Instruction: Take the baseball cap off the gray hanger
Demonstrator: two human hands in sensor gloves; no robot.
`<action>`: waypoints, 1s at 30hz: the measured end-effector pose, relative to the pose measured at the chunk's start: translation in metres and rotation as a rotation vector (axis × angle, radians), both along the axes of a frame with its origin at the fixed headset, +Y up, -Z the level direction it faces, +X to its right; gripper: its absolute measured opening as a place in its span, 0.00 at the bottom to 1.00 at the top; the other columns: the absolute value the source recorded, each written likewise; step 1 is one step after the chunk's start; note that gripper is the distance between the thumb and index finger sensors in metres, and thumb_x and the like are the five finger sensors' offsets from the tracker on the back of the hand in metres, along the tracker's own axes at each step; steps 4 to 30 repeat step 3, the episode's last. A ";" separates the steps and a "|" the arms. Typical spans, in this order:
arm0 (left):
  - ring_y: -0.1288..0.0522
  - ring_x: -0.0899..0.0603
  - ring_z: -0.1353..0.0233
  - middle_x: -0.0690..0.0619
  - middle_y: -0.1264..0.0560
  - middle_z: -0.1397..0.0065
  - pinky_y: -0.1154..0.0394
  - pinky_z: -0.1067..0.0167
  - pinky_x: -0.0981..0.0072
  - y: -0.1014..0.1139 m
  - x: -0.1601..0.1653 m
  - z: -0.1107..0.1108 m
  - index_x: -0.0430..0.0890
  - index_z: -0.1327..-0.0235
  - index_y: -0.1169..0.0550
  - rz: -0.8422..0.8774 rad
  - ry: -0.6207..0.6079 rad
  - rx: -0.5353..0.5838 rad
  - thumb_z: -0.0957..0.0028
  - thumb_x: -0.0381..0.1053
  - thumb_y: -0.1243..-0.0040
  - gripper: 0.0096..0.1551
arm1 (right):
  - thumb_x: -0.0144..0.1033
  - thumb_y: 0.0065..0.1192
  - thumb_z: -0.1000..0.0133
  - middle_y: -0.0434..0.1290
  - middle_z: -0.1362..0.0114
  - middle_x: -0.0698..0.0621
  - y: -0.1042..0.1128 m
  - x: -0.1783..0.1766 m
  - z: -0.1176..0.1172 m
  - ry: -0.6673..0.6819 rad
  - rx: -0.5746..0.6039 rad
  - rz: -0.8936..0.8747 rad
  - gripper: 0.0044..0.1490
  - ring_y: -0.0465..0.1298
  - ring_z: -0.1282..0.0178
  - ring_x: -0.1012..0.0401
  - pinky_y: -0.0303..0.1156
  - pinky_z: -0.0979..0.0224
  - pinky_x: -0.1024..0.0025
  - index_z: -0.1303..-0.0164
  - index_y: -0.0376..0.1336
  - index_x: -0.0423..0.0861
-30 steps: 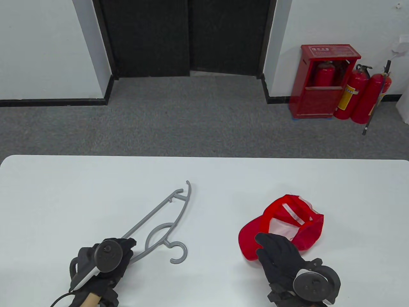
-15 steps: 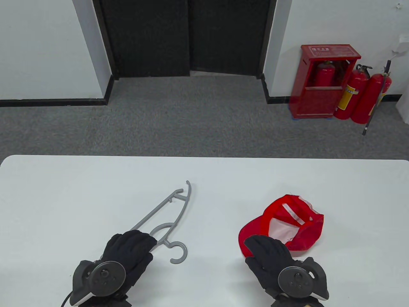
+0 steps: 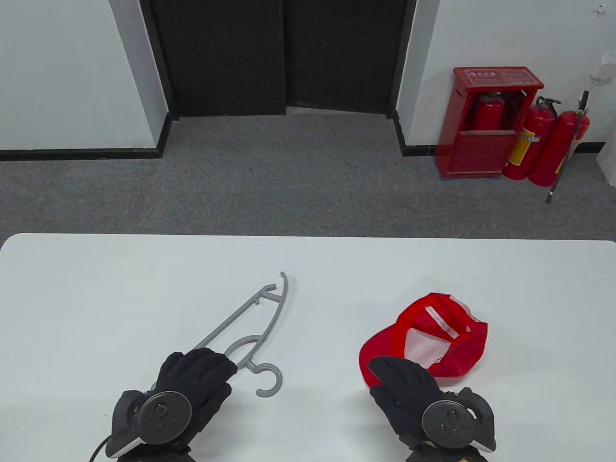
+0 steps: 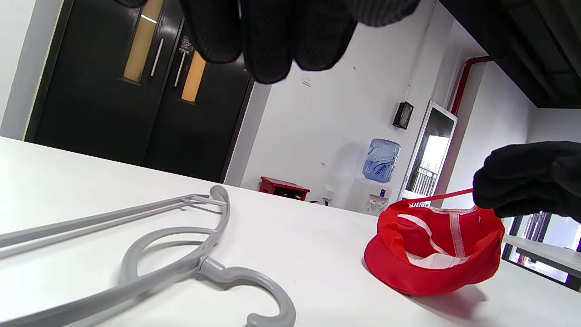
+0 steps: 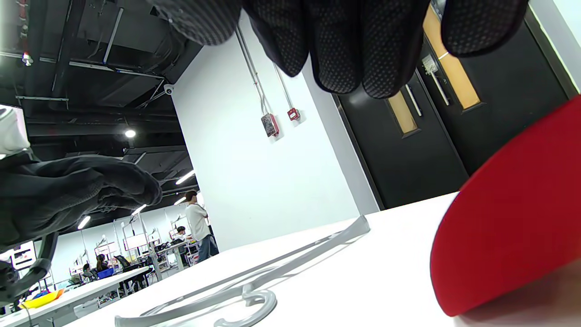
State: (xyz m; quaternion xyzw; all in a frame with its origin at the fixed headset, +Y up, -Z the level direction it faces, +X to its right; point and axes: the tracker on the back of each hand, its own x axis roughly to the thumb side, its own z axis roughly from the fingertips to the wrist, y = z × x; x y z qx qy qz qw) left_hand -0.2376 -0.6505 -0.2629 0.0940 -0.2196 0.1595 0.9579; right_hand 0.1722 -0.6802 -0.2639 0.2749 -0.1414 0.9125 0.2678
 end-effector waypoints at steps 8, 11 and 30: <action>0.29 0.36 0.16 0.51 0.25 0.18 0.44 0.24 0.23 0.000 0.000 0.000 0.57 0.26 0.23 -0.008 0.001 -0.009 0.39 0.59 0.47 0.28 | 0.49 0.52 0.37 0.69 0.21 0.36 0.000 0.000 0.000 -0.002 0.000 0.000 0.35 0.71 0.27 0.38 0.65 0.31 0.28 0.22 0.62 0.44; 0.29 0.36 0.16 0.51 0.25 0.18 0.44 0.24 0.23 0.000 0.000 0.000 0.57 0.26 0.23 -0.008 0.001 -0.009 0.39 0.59 0.47 0.28 | 0.49 0.52 0.37 0.69 0.21 0.36 0.000 0.000 0.000 -0.002 0.000 0.000 0.35 0.71 0.27 0.38 0.65 0.31 0.28 0.22 0.62 0.44; 0.29 0.36 0.16 0.51 0.25 0.18 0.44 0.24 0.23 0.000 0.000 0.000 0.57 0.26 0.23 -0.008 0.001 -0.009 0.39 0.59 0.47 0.28 | 0.49 0.52 0.37 0.69 0.21 0.36 0.000 0.000 0.000 -0.002 0.000 0.000 0.35 0.71 0.27 0.38 0.65 0.31 0.28 0.22 0.62 0.44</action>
